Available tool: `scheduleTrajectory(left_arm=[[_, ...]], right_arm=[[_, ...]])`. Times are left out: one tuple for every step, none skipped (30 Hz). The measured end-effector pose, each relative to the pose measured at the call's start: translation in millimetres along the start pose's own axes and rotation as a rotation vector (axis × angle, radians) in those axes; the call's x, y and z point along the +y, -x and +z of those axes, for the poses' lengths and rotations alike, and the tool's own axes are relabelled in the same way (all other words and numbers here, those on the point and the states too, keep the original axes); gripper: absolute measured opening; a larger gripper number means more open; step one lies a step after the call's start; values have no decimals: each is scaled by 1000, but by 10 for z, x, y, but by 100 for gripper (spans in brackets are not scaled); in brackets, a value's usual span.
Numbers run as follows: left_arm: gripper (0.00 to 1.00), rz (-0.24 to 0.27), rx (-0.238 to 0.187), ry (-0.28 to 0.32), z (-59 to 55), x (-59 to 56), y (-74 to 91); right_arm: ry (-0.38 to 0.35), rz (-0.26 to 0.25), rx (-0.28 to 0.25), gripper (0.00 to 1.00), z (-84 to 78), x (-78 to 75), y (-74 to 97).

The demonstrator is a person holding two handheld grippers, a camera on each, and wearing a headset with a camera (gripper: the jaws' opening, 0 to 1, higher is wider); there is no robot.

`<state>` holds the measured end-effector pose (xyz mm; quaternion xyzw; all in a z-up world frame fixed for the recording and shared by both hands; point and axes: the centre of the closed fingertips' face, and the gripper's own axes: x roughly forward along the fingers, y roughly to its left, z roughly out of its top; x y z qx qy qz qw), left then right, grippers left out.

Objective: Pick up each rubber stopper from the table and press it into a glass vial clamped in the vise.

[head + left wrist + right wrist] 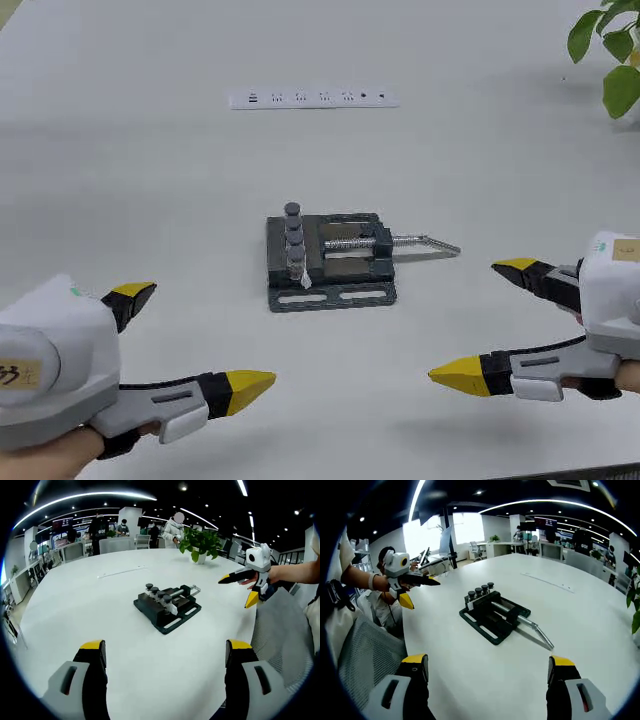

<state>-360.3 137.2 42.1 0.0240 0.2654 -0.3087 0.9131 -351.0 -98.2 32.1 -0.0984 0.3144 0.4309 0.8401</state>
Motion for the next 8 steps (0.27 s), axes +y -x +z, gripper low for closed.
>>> scheduleTrajectory(left_arm=[[99,0,-1,4,-5,-3,4],[99,1,-1,7,-10,-9,6],[99,5,2,7,-22,-4,11],[99,7,1,8,-25,-1,14],[99,6,-2,12,-22,-1,20],[99,7,-4,14,-20,-1,22],[99,8,-4,13,-21,2,24],[99,6,-2,12,-24,1,23]], right_arm=[[1,0,0,99,-2,-1,2],[0,-2,1,99,-9,-8,4],[-1,-3,2,99,-21,-19,7],[0,-1,3,99,-24,-12,8],[1,-4,0,98,-21,-10,12],[-2,-5,-1,98,-19,-7,13],[-5,-5,-2,98,-17,-1,17],[-2,-5,-4,98,-11,8,21]])
